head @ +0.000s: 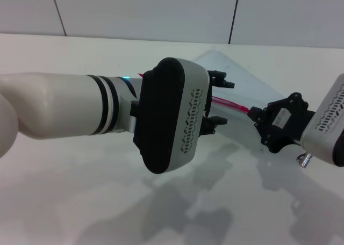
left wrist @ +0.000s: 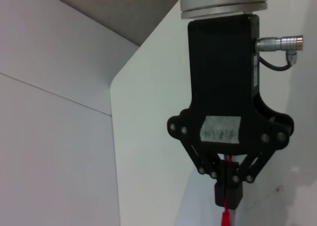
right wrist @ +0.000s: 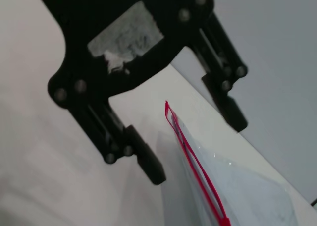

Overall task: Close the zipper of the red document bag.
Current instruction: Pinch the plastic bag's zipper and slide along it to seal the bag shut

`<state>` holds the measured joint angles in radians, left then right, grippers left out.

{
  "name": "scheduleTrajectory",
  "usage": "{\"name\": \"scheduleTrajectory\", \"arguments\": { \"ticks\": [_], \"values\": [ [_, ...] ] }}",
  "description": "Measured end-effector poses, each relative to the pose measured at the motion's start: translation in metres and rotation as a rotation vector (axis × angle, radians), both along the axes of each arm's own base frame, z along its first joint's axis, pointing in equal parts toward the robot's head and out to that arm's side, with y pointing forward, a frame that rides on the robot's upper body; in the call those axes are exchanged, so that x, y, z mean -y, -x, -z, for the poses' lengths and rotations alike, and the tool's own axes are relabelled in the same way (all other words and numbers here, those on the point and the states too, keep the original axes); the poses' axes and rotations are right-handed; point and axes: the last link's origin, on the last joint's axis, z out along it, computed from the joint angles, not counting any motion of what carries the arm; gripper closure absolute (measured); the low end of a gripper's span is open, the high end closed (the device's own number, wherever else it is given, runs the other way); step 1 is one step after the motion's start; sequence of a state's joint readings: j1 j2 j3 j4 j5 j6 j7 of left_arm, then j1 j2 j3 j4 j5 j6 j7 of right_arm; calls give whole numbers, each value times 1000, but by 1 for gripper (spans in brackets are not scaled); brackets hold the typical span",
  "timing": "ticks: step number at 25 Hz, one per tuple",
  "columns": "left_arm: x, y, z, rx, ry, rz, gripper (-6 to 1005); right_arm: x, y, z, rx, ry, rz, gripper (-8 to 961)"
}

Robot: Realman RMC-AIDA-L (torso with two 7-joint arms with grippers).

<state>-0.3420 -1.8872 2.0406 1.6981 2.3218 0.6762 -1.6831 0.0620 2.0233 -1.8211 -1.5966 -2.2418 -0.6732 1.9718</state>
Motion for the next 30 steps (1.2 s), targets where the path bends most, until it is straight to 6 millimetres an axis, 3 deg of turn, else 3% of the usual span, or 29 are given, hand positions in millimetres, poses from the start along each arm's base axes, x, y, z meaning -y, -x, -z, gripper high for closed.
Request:
{"name": "scheduleTrajectory", "arguments": {
  "ticks": [6,30],
  "values": [
    [1,0,1,0,5,-1,334,1,0,-6,-42,26,-16,910],
    [4,-2,4,-15,20,15,335,7,14,-6,-27,58,-96,897]
  ]
}}
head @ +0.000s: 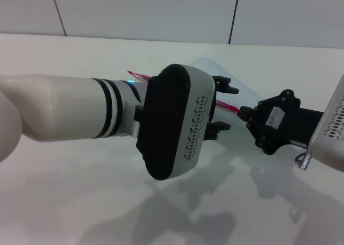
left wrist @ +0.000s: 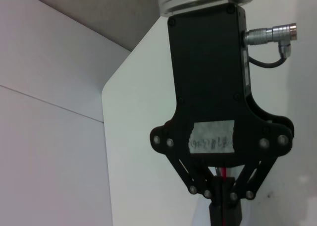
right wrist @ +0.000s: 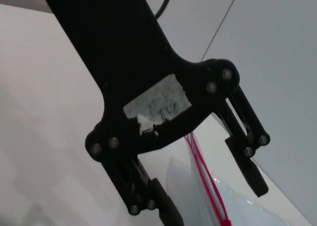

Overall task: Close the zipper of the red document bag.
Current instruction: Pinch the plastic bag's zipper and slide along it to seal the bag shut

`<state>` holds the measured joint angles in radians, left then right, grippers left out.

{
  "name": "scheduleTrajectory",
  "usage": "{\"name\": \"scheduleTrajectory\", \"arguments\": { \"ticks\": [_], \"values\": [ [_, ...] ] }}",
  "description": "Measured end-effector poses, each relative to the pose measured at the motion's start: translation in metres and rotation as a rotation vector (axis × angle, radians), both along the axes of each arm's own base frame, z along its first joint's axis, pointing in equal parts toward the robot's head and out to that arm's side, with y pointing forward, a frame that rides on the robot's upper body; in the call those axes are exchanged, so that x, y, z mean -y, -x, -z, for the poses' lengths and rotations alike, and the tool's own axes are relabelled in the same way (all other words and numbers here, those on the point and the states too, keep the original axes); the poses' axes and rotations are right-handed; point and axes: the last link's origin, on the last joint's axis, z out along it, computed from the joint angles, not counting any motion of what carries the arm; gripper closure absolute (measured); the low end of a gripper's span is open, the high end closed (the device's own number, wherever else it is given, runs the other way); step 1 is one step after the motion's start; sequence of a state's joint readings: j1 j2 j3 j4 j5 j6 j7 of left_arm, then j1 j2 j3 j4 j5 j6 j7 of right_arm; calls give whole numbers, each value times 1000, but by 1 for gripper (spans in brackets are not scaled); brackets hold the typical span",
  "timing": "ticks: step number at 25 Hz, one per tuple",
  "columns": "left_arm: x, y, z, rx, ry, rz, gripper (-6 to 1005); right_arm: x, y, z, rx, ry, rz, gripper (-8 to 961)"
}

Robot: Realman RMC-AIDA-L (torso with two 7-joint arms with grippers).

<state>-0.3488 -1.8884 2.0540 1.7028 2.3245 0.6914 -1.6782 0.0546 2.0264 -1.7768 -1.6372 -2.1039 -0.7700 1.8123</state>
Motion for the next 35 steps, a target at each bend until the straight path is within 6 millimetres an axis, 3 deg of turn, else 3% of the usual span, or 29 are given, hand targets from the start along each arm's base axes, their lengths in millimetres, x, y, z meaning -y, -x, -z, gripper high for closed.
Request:
{"name": "scheduleTrajectory", "arguments": {
  "ticks": [35],
  "values": [
    [6,-3,8,-12,15,14,337,1,0,-1,4,-3,-8,879]
  ]
}}
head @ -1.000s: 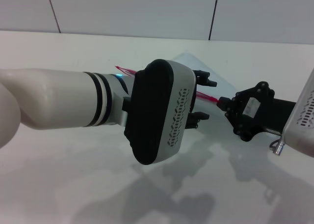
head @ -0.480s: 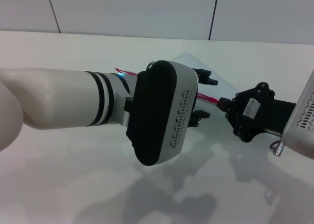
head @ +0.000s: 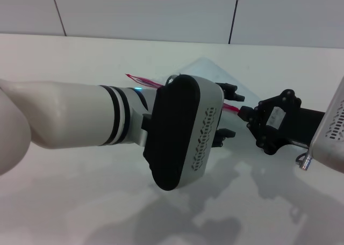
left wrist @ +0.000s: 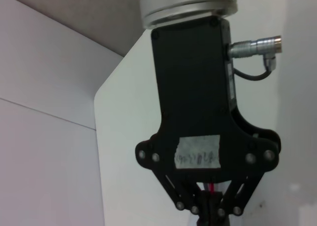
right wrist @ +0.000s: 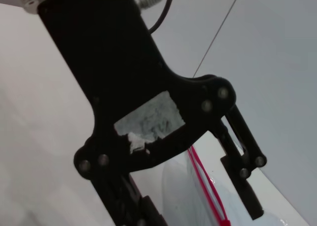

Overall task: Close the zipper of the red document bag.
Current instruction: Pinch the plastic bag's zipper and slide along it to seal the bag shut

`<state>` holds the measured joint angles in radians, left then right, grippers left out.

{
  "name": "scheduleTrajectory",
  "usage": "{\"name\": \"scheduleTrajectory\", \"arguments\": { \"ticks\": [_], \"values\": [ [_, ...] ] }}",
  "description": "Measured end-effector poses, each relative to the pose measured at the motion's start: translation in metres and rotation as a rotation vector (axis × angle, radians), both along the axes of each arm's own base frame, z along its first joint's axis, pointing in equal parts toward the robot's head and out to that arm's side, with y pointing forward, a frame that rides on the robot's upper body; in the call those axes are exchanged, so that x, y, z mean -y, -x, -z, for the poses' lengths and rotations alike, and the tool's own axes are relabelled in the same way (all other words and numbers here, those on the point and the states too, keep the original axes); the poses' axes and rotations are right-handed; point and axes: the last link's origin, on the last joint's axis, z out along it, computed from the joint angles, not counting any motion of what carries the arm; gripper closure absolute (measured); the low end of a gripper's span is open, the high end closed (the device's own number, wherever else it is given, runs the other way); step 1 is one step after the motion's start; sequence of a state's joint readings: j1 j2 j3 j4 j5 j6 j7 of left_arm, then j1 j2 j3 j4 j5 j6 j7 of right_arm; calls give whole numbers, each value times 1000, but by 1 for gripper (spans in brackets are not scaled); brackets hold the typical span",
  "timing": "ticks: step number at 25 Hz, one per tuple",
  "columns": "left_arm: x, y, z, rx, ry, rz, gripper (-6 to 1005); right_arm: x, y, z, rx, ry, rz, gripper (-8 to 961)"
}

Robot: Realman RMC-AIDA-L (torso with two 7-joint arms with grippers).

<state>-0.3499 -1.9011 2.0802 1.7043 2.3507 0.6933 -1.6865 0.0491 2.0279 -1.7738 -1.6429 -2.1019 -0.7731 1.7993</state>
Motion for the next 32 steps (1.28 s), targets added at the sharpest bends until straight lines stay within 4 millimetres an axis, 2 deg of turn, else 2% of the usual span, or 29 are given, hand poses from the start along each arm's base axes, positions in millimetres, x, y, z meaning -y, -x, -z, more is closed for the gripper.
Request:
{"name": "scheduleTrajectory", "arguments": {
  "ticks": [16,19,25,32],
  "values": [
    [-3,2,-3,2,-14,-10,338,1,2,0,-2,0,-5,871],
    [-4,2,-2,1,-14,-9,450,4,6,0,-6,0,-17,869],
    [-4,2,-2,1,-15,-9,470,9,13,-1,-12,1,-40,866],
    [-5,2,-2,3,-17,-9,493,10,12,0,-7,9,-40,862]
  ]
}}
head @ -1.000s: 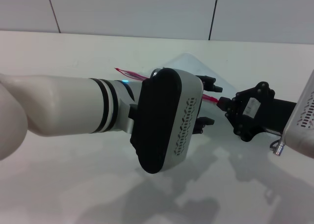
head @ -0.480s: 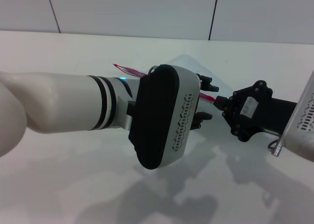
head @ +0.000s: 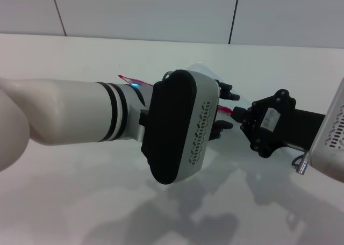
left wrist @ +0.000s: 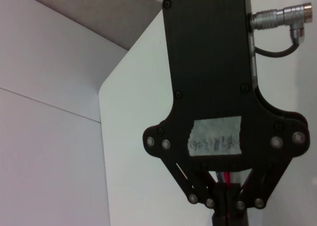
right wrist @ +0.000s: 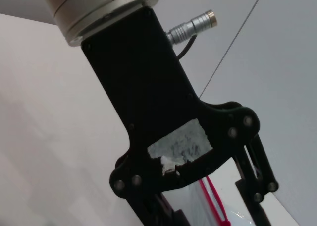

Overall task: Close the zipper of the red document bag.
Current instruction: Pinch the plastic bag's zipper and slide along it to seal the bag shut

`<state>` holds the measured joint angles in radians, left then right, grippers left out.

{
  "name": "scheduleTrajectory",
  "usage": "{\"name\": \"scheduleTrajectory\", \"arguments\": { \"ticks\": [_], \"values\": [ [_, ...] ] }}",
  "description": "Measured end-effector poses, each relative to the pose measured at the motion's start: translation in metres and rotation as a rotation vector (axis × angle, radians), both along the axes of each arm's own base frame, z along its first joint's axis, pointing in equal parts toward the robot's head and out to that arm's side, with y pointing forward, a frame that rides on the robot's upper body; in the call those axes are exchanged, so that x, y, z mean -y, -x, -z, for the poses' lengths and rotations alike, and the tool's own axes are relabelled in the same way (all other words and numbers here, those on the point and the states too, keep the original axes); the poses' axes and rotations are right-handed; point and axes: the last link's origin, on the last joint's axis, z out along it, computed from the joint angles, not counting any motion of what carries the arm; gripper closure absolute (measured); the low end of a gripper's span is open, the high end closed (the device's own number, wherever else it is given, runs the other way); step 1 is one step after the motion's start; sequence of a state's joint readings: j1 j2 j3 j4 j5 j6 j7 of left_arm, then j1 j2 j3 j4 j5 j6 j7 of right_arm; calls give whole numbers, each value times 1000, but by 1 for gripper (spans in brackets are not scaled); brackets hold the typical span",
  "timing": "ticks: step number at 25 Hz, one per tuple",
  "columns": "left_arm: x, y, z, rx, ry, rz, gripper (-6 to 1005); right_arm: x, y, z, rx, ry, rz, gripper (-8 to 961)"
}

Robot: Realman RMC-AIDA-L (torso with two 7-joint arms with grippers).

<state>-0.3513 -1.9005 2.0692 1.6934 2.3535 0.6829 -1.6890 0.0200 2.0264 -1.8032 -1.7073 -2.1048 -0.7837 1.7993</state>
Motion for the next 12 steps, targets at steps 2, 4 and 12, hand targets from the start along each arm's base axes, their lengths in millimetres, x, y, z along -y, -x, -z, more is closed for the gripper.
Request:
{"name": "scheduleTrajectory", "arguments": {
  "ticks": [2,4,12],
  "values": [
    [0,0,0,0,0,0,500,0,-1,0,1,-1,3,861],
    [0,0,0,1,0,0,506,-1,-2,0,2,-2,7,860],
    [-1,1,0,-6,-6,1,549,-2,-3,-1,2,-7,9,856]
  ]
}}
